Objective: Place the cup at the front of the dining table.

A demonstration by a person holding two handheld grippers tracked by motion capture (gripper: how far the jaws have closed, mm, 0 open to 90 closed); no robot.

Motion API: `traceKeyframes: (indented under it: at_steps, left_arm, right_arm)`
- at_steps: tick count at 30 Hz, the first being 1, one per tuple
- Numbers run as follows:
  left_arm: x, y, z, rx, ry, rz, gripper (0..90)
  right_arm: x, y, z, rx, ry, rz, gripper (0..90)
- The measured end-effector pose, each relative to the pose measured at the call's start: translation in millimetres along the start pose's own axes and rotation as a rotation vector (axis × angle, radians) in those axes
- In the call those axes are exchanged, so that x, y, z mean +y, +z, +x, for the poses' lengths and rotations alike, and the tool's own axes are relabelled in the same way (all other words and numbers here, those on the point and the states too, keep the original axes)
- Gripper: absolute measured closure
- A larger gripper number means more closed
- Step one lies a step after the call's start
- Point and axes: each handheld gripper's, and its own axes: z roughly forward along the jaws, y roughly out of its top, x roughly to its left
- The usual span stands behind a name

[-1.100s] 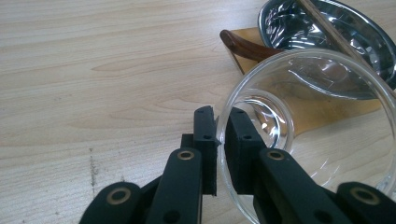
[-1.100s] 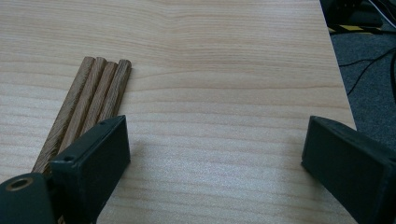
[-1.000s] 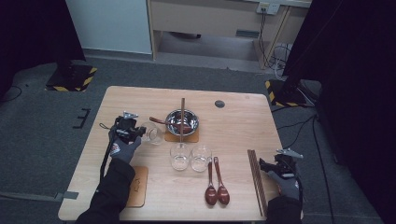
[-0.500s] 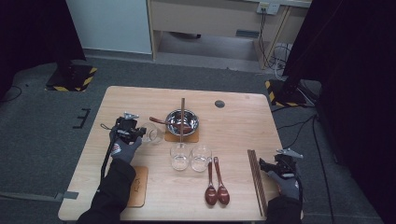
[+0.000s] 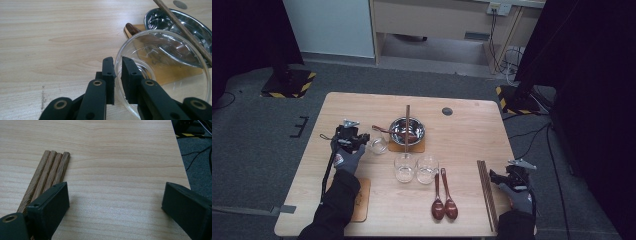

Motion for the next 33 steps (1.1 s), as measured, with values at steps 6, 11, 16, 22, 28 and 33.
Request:
traceKeyframes:
  at_steps: [6, 11, 16, 22, 28, 33]
  left_arm:
    - [0.4, 4.4, -6.1, -0.001, 0.007, -0.015, 78.0]
    - [2.4, 6.9, -14.0, 0.016, 0.034, -0.022, 78.0]
    - [3.0, 8.0, -13.5, 0.018, 0.026, -0.026, 77.9]
    - [4.1, 9.4, -13.3, 0.021, 0.023, -0.028, 77.9]
    - [3.1, 4.9, -11.3, -0.028, 0.01, -0.048, 69.8]
    - [-0.6, -10.5, -13.3, -0.063, 0.041, -0.091, 58.7]
  right_arm:
    - [0.0, 0.0, 0.0, 0.0, 0.0, 0.0, 7.4]
    - [0.0, 0.1, -0.1, -0.001, -0.001, 0.0, 7.3]
    - [0.1, 0.1, -0.2, 0.0, -0.002, 0.0, 7.2]
    - [0.1, 0.1, -0.2, 0.0, -0.002, 0.001, 7.2]
    - [0.1, 0.1, -0.3, 0.0, -0.002, 0.001, 7.2]
    - [0.1, 0.1, -0.2, 0.0, -0.001, 0.001, 7.2]
